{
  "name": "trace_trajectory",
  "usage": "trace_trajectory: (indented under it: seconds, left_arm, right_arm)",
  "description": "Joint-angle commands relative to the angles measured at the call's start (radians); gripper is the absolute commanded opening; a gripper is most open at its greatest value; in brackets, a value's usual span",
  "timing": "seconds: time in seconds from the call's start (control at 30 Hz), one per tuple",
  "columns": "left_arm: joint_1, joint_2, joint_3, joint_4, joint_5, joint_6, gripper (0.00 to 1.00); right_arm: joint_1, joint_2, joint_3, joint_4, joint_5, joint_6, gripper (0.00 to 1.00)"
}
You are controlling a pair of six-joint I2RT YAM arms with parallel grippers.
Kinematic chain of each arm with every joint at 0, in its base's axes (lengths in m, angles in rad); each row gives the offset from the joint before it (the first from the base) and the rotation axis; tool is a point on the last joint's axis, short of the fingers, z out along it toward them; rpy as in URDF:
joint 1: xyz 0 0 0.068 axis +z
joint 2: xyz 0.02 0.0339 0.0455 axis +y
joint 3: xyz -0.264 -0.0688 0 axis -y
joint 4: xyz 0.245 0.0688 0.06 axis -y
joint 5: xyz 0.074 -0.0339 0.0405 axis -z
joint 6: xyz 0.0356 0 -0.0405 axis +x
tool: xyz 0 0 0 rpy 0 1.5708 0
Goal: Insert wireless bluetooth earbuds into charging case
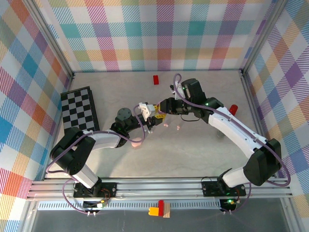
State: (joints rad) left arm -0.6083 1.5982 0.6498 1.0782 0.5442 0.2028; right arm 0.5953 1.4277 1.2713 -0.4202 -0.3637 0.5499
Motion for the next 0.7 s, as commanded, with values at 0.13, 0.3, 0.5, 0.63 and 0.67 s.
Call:
trace_trajectory:
  seconds: [0.13, 0.3, 0.5, 0.63, 0.67]
  left_arm:
    - [-0.01, -0.03, -0.007, 0.055, 0.005, 0.013, 0.33]
    - [-0.01, -0.031, -0.009, 0.049, 0.007, 0.017, 0.33]
    - [-0.01, -0.04, -0.021, 0.034, 0.017, 0.058, 0.33]
    - [-0.01, -0.056, -0.025, 0.005, 0.031, 0.09, 0.33]
    - [-0.01, -0.059, -0.027, 0.003, 0.033, 0.095, 0.33]
  right_arm:
    - [0.004, -0.086, -0.043, 0.01, 0.013, -0.031, 0.31]
    - [0.003, -0.155, -0.044, 0.018, 0.022, -0.087, 0.4]
    - [0.004, -0.164, 0.019, -0.011, 0.001, -0.159, 0.45]
    - [0.0, -0.097, 0.103, -0.071, 0.044, -0.16, 0.43]
    - [0.0, -0.07, 0.13, -0.092, 0.053, -0.159, 0.42]
